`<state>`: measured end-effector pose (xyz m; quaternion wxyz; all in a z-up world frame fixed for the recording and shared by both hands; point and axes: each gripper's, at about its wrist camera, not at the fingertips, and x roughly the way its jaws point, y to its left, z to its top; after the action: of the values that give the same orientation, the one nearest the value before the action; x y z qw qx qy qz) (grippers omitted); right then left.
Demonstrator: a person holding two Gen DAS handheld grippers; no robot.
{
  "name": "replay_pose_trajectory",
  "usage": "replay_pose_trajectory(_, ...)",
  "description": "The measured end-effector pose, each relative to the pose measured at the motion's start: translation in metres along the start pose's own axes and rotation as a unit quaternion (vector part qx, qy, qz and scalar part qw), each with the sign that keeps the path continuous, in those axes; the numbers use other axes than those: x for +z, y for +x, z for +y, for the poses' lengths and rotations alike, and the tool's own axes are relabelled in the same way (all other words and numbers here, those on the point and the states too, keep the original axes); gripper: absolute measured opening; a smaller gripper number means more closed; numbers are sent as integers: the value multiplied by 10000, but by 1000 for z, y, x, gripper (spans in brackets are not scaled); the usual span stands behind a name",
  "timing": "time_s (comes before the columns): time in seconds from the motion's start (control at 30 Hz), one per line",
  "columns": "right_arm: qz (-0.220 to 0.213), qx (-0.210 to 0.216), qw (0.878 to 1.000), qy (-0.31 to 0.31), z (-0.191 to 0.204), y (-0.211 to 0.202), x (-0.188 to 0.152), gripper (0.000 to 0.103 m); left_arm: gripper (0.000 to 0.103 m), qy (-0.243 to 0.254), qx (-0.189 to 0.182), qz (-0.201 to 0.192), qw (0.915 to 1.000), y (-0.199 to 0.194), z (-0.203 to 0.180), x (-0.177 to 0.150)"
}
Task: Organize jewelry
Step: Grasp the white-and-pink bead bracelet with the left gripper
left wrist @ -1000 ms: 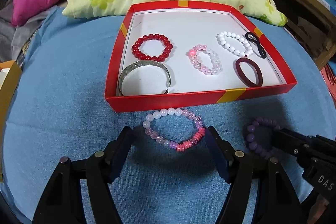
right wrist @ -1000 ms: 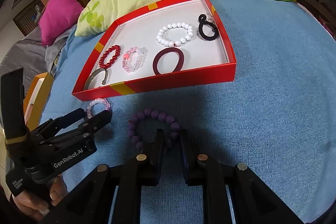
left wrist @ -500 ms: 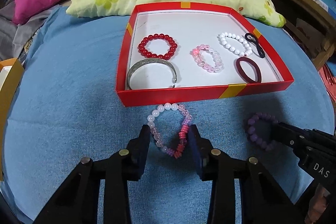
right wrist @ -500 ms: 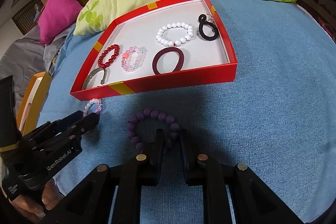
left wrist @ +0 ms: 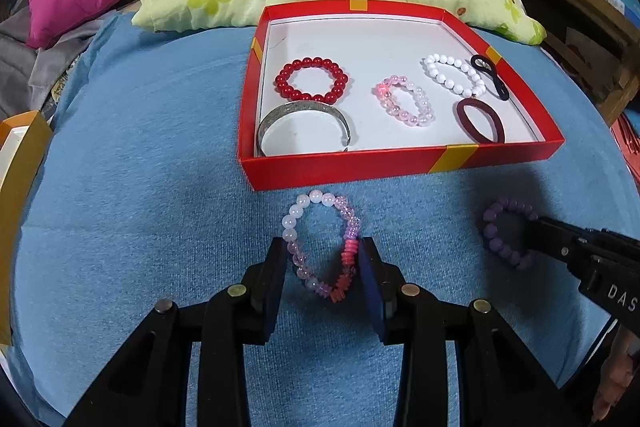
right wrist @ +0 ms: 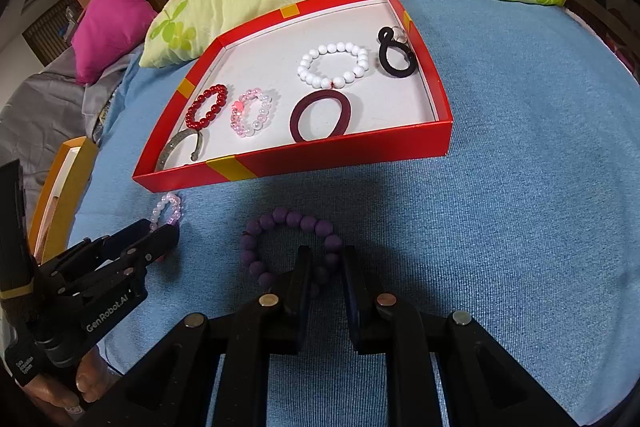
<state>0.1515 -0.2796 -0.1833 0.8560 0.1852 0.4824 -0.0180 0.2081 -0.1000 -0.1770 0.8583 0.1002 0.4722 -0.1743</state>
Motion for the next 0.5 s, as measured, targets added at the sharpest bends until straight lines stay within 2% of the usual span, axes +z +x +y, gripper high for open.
replay_pose_trajectory(0.5, -38, -90, 9999, -50, 3, 2, 0, 19, 38, 341, 3, -43, 9994, -11, 3, -17)
